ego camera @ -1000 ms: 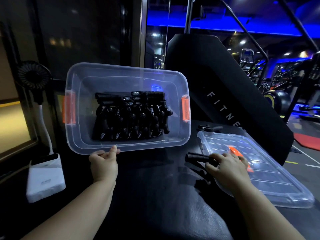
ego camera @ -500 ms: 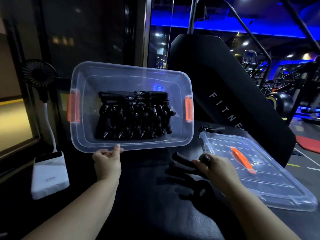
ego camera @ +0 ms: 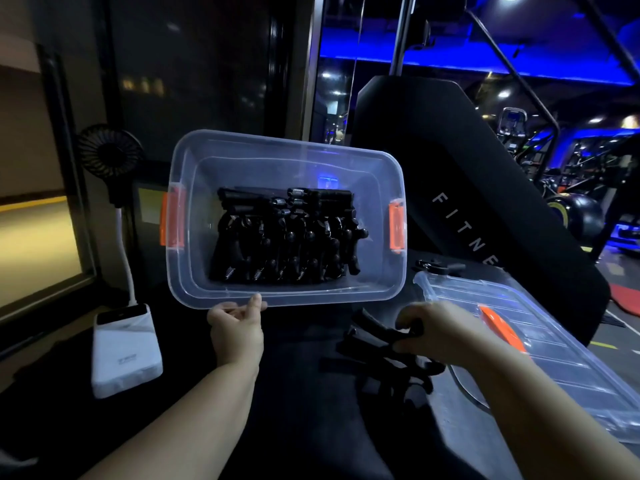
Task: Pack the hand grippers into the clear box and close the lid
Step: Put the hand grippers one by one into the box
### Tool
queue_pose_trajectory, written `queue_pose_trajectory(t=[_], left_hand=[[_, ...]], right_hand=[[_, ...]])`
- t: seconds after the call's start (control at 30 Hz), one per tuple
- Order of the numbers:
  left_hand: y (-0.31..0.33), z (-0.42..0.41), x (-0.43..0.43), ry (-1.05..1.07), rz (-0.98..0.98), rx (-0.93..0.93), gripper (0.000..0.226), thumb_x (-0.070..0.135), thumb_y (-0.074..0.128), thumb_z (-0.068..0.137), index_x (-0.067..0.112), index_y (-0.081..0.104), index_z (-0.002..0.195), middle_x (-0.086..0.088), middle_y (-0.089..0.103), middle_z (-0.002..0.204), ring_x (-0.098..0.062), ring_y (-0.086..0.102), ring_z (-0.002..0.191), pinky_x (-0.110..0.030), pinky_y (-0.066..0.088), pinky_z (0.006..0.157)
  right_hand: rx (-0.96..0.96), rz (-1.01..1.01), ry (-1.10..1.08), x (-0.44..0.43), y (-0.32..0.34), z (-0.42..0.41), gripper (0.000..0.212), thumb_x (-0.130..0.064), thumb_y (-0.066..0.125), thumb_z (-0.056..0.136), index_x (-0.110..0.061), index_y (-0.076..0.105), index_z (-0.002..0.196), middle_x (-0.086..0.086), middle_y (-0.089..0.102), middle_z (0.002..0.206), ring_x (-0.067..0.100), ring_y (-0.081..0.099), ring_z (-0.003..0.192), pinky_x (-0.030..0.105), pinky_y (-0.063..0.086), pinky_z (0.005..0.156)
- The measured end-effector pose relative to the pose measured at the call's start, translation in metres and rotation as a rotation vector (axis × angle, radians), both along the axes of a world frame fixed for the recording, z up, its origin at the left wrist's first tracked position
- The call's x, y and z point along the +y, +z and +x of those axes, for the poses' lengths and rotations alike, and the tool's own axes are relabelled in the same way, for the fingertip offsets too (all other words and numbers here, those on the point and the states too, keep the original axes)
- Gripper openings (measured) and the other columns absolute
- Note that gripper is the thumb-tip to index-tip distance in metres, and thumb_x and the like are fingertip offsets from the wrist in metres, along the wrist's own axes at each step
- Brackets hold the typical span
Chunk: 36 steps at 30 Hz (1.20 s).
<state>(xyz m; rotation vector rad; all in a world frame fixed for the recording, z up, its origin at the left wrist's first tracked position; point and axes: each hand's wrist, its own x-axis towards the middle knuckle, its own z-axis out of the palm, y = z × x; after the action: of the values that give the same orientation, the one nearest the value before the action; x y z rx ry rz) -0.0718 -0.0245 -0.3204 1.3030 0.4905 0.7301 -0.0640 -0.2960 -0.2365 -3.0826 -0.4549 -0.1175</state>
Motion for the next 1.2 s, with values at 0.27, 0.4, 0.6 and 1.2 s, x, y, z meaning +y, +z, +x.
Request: queue_pose_trajectory(t=[0.27, 0.4, 0.6, 1.2], left_hand=[[0.003, -0.004, 0.000, -0.022, -0.026, 0.001, 0.032, 0.028, 0.060, 0.093, 0.013, 0.036, 0.107, 0.004, 0.071, 0.083, -0.001, 0.060, 0.083, -0.045, 0.050, 0.093], [0.004, -0.006, 0.001, -0.043, -0.039, -0.015, 0.031, 0.027, 0.059, 0.093, 0.012, 0.036, 0.107, 0.003, 0.071, 0.085, -0.003, 0.061, 0.084, -0.041, 0.050, 0.091], [0.006, -0.009, 0.001, -0.054, -0.092, -0.047, 0.030, 0.014, 0.062, 0.092, 0.009, 0.036, 0.106, -0.005, 0.070, 0.085, -0.006, 0.063, 0.077, -0.022, 0.046, 0.074], [-0.002, -0.001, 0.006, -0.071, -0.041, -0.055, 0.031, 0.022, 0.063, 0.090, 0.008, 0.038, 0.104, -0.006, 0.071, 0.087, -0.001, 0.062, 0.073, -0.015, 0.046, 0.065]], right_hand=[[0.101, -0.134, 0.117, 0.027, 0.024, -0.004, 0.027, -0.037, 0.067, 0.080, -0.030, 0.062, 0.106, -0.011, 0.064, 0.091, 0.014, 0.062, 0.084, 0.035, 0.055, 0.078], [-0.030, -0.028, 0.223, 0.049, 0.059, -0.017, 0.019, -0.032, 0.066, 0.083, -0.035, 0.061, 0.102, -0.013, 0.060, 0.081, 0.012, 0.058, 0.077, 0.029, 0.050, 0.072], [-0.200, 0.077, 0.308, 0.104, 0.090, 0.001, 0.038, -0.028, 0.063, 0.087, -0.037, 0.056, 0.123, -0.010, 0.059, 0.094, 0.015, 0.058, 0.081, 0.029, 0.050, 0.074], [-0.587, 0.193, 0.323, 0.200, 0.099, 0.095, 0.037, -0.023, 0.052, 0.093, -0.027, 0.055, 0.130, 0.008, 0.065, 0.116, 0.033, 0.057, 0.105, 0.035, 0.043, 0.079]])
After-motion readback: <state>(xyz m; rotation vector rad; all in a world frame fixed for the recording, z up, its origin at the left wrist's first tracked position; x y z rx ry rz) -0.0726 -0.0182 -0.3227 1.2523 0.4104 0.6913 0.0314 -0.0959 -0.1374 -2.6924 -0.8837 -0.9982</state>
